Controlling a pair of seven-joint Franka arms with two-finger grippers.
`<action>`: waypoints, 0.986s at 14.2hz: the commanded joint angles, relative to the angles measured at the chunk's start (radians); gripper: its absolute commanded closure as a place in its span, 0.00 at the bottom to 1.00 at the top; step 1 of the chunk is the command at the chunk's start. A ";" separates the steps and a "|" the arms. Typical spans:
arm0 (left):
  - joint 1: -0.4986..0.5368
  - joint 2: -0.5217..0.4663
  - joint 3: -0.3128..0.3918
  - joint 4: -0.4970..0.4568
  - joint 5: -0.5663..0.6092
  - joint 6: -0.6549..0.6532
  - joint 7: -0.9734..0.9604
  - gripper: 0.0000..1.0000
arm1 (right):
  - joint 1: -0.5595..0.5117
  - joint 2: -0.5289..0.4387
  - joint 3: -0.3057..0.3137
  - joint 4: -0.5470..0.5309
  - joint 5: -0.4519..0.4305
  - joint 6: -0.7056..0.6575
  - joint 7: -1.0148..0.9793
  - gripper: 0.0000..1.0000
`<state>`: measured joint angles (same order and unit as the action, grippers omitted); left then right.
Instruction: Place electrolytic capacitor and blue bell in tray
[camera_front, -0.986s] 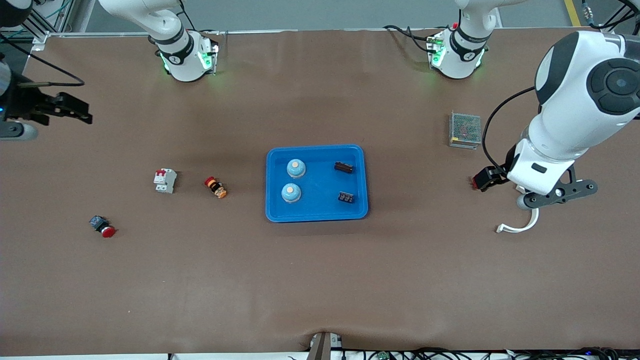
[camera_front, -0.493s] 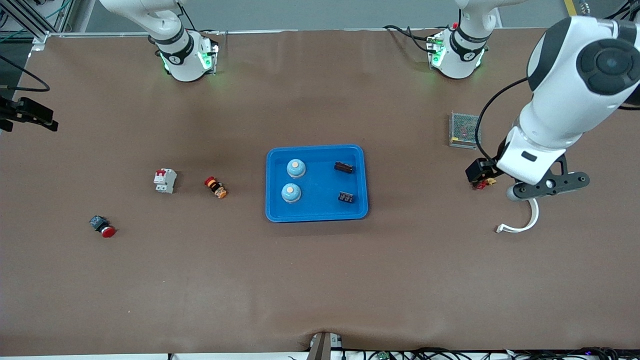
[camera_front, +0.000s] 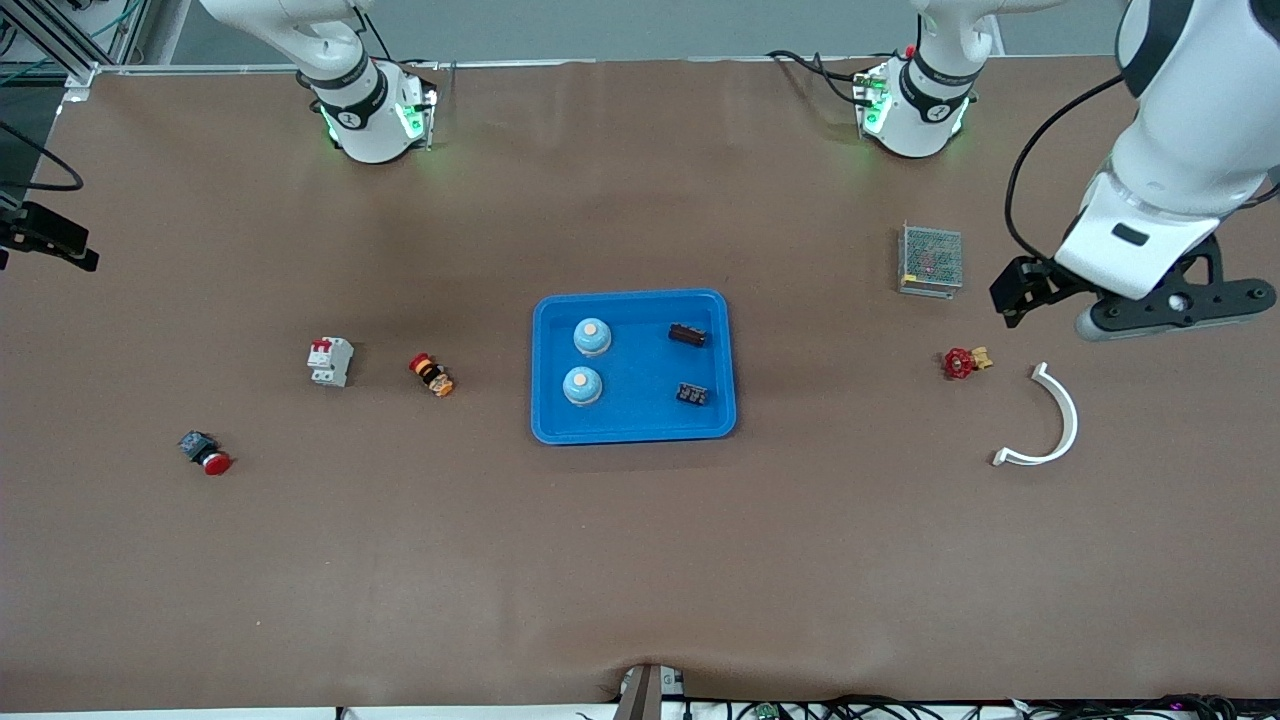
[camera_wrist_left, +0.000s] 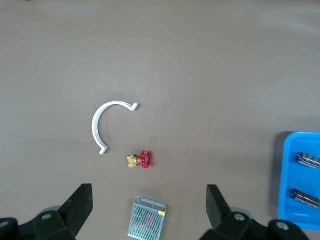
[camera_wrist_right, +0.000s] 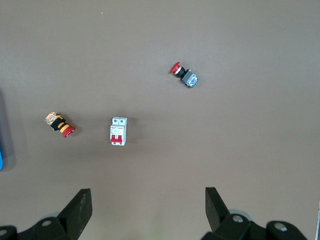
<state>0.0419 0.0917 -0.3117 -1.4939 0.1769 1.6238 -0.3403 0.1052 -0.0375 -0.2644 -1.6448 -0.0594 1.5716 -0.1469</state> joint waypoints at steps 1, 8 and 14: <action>-0.014 -0.065 0.052 -0.041 -0.072 -0.015 0.062 0.00 | -0.012 -0.009 0.024 -0.009 -0.003 0.007 0.009 0.00; -0.025 -0.205 0.163 -0.189 -0.178 -0.022 0.230 0.00 | -0.009 -0.005 0.025 -0.007 -0.005 0.013 0.009 0.00; -0.030 -0.216 0.177 -0.180 -0.166 -0.058 0.233 0.00 | -0.076 0.001 0.117 -0.004 0.000 0.027 0.056 0.00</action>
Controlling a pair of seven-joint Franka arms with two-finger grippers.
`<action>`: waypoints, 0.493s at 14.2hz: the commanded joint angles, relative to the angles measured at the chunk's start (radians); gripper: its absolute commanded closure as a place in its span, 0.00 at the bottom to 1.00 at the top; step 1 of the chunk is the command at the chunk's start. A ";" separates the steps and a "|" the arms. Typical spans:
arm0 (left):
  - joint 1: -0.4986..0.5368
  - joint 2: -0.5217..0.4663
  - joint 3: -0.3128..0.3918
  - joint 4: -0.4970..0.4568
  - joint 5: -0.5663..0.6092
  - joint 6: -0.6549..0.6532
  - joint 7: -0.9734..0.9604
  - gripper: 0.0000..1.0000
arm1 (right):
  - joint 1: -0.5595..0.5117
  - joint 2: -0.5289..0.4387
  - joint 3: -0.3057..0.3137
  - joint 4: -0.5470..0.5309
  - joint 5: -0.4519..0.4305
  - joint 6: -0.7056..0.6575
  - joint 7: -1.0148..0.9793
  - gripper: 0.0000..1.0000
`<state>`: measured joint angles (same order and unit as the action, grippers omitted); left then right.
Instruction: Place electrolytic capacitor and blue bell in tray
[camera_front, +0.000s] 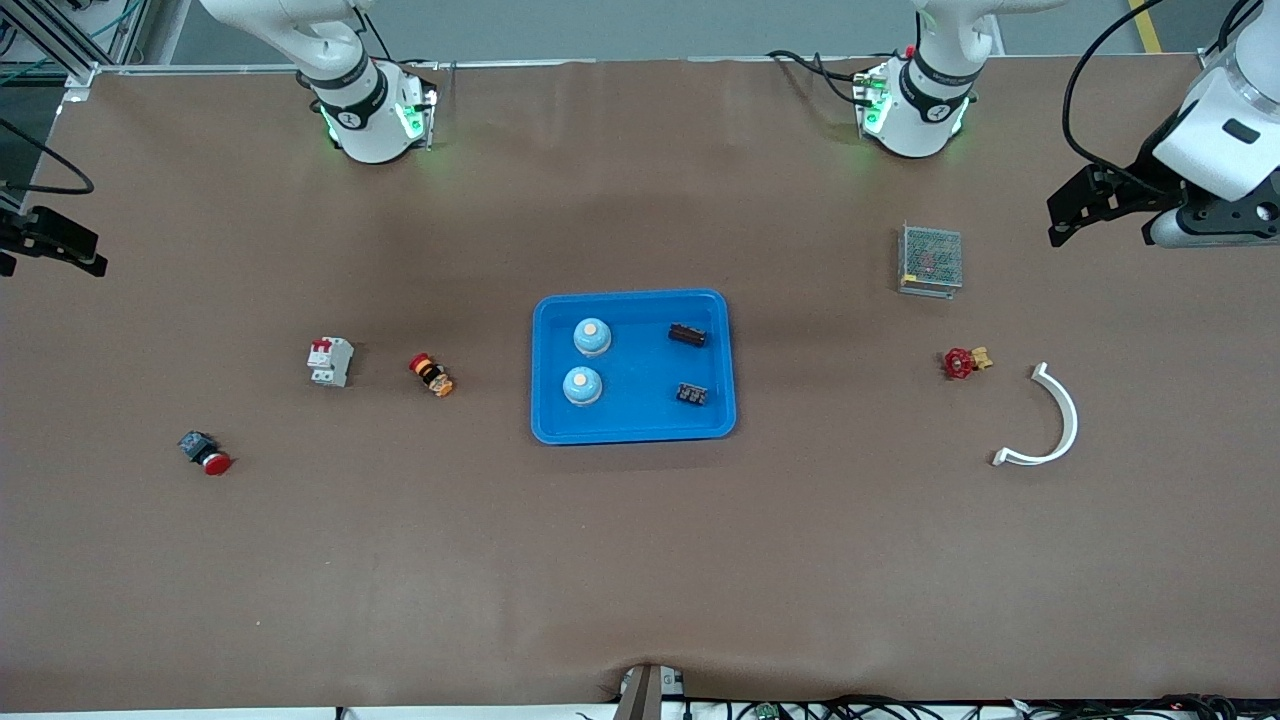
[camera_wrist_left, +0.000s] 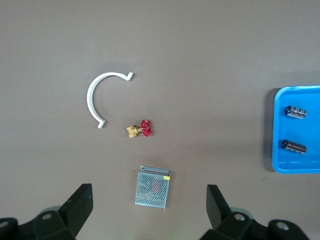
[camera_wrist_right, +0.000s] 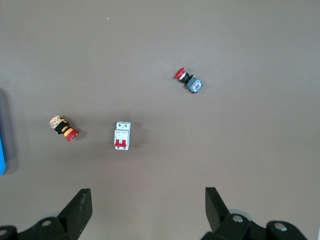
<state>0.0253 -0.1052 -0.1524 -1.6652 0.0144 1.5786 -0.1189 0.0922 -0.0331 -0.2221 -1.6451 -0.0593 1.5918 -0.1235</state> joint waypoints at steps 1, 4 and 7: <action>-0.013 -0.016 0.017 -0.002 0.001 -0.012 0.002 0.00 | -0.115 -0.004 0.134 -0.004 -0.001 0.007 0.051 0.00; -0.013 -0.011 0.019 0.007 0.002 -0.012 -0.001 0.00 | -0.167 -0.004 0.201 -0.002 -0.001 0.005 0.061 0.00; -0.021 -0.010 0.017 0.007 0.033 -0.014 -0.001 0.00 | -0.169 -0.004 0.202 -0.002 0.001 0.007 0.061 0.00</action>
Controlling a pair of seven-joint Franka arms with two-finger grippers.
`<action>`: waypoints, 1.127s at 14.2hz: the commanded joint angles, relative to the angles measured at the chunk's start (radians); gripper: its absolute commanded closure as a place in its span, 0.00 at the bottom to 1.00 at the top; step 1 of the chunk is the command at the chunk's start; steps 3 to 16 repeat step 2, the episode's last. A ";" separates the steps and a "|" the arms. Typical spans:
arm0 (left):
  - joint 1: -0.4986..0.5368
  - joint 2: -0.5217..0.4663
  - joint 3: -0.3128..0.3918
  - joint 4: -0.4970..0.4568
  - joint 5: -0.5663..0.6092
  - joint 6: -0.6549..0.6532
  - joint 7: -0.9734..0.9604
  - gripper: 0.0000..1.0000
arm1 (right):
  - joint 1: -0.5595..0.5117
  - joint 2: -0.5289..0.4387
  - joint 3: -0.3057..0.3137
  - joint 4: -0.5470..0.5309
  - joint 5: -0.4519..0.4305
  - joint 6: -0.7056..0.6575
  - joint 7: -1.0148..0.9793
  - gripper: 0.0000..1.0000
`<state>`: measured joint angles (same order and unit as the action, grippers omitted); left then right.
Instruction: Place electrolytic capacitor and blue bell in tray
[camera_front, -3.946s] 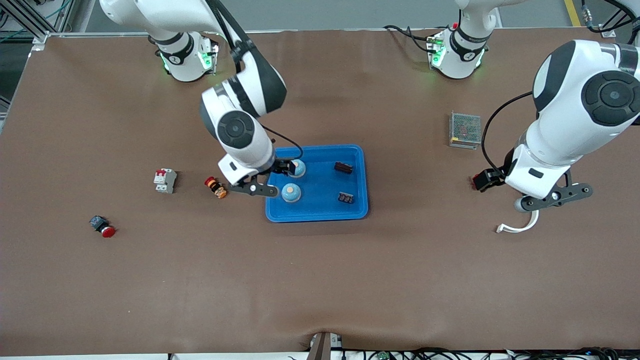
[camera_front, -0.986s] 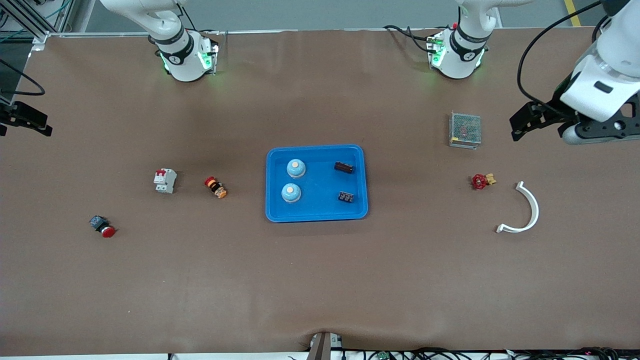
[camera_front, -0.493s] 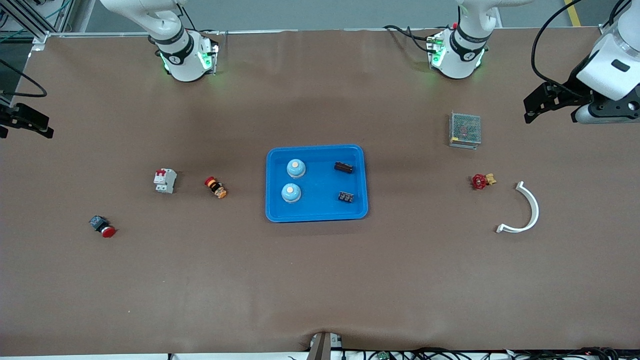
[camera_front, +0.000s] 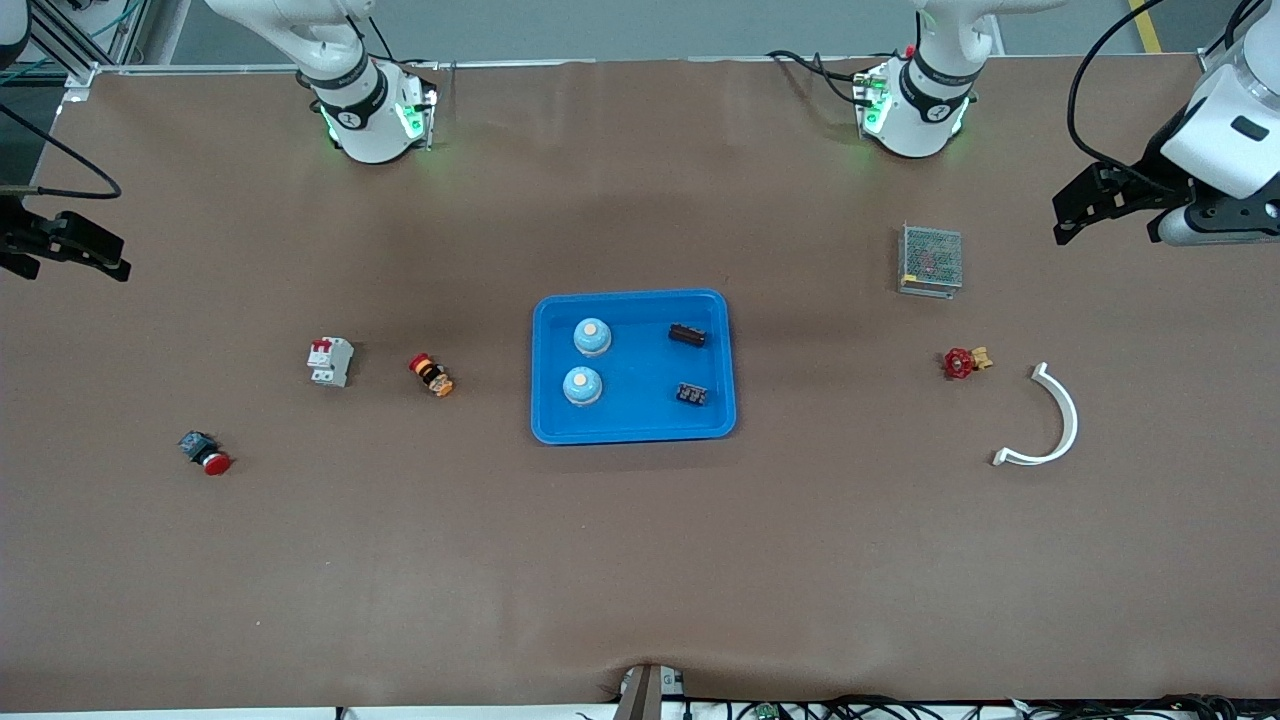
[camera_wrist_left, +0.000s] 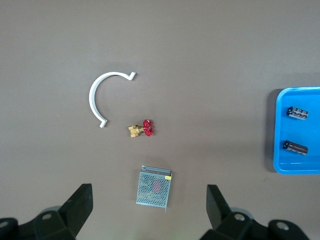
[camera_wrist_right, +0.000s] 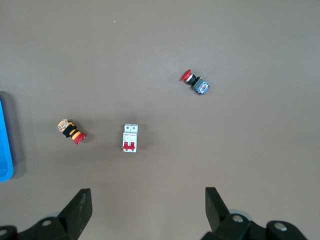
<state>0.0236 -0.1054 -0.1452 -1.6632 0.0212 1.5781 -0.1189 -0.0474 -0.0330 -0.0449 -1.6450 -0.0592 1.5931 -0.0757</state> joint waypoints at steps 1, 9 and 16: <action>-0.019 -0.010 0.010 0.005 0.026 -0.013 -0.001 0.00 | -0.029 -0.004 0.025 -0.002 0.001 0.004 0.013 0.00; -0.019 -0.010 0.010 0.005 0.026 -0.021 -0.002 0.00 | -0.029 -0.004 0.025 -0.002 0.001 0.004 0.013 0.00; -0.019 -0.010 0.010 0.005 0.026 -0.021 -0.002 0.00 | -0.029 -0.004 0.025 -0.002 0.001 0.004 0.013 0.00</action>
